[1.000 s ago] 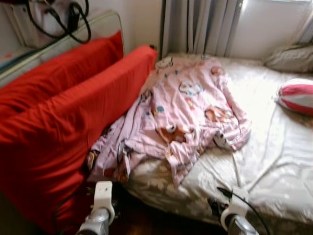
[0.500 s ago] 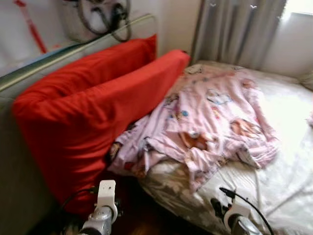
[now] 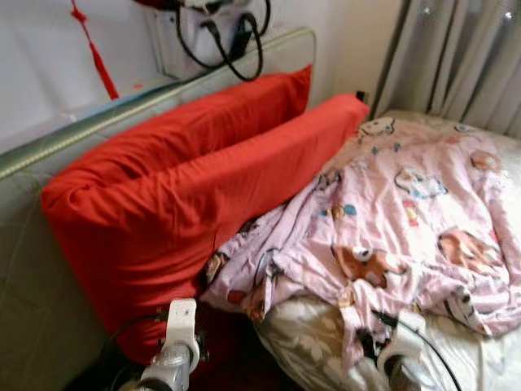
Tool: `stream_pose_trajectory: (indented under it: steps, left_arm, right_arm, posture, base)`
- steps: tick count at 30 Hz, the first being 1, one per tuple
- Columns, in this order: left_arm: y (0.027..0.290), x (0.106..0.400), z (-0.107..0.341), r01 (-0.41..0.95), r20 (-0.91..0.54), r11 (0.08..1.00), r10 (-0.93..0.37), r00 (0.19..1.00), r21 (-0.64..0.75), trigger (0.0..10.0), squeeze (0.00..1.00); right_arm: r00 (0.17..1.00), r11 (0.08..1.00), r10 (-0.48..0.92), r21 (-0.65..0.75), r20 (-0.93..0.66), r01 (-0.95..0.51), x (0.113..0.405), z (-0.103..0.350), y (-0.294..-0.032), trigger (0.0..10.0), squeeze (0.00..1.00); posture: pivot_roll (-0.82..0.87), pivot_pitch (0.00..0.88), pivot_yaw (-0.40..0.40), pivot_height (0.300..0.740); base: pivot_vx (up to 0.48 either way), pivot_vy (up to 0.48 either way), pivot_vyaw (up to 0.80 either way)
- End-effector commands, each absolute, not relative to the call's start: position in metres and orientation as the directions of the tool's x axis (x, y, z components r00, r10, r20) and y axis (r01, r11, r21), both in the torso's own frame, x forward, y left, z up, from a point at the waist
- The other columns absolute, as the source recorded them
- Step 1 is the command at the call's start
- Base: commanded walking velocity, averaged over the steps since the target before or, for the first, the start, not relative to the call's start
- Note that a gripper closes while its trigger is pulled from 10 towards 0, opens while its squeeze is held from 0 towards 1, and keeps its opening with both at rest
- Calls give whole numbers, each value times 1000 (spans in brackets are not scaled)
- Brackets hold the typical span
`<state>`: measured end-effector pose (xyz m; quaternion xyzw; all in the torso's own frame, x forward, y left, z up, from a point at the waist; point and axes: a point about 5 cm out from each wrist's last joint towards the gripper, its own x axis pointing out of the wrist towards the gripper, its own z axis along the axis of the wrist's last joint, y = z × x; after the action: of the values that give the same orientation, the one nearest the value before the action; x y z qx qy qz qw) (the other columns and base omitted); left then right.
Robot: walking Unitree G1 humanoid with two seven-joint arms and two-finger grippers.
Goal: Clean up the room
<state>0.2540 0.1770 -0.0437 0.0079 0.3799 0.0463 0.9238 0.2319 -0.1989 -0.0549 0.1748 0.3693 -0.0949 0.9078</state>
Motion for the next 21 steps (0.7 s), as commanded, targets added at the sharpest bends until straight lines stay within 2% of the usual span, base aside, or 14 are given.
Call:
stream_pose_trajectory:
  steps: [1, 6, 9, 14, 15, 16, 17, 21]
  left_arm:
    - [178, 256, -42, -76, -685, 996, 94, 722, 56, 10000, 0]
    - [178, 258, -40, -78, -657, 996, 90, 748, 48, 10000, 0]
    - [178, 258, -38, -86, -629, 996, 90, 772, 38, 10000, 0]
    - [177, 257, -37, -81, -599, 996, 82, 797, 28, 10000, 0]
    - [184, 277, -17, -85, -494, 996, 89, 865, 31, 10000, 0]
    - [184, 277, -17, -85, -494, 996, 89, 865, 31, 10000, 0]
    - [196, 299, 10, -82, -355, 996, 93, 930, 47, 10000, 0]
    - [199, 303, 19, -68, -293, 995, 85, 952, 69, 10000, 0]
  right_arm:
    - [716, 929, -25, 249, -697, 275, 231, -55, -197, 10000, 0]
    - [745, 951, 0, 231, -667, 206, 234, -52, -197, 10000, 0]
    - [775, 972, -17, 171, -631, 161, 236, -49, -200, 10000, 0]
    - [808, 975, -2, 179, -588, 133, 236, -46, -200, 10000, 0]
    - [833, 976, 14, 187, -553, 108, 235, -45, -199, 10000, 0]
    - [833, 976, 14, 187, -553, 108, 235, -45, -199, 10000, 0]
    - [851, 978, 22, 188, -525, 91, 232, -45, -200, 10000, 0]
    - [860, 979, 17, 183, -510, 89, 228, -46, -201, 10000, 0]
  posture:
    - [68, 0, -6, 740]
    - [69, 0, -6, 740]
    - [71, 0, -3, 740]
    - [70, 0, -1, 740]
    - [72, 3, -6, 740]
    - [72, 3, -6, 740]
    - [76, 3, -16, 740]
    - [79, 2, -21, 740]
  base:
    - [0, 0, 0]
    - [0, 0, 0]
    - [0, 0, 0]
    - [0, 0, 0]
    - [0, 0, 0]
    - [0, 0, 0]
    - [0, 0, 0]
    - [0, 0, 0]
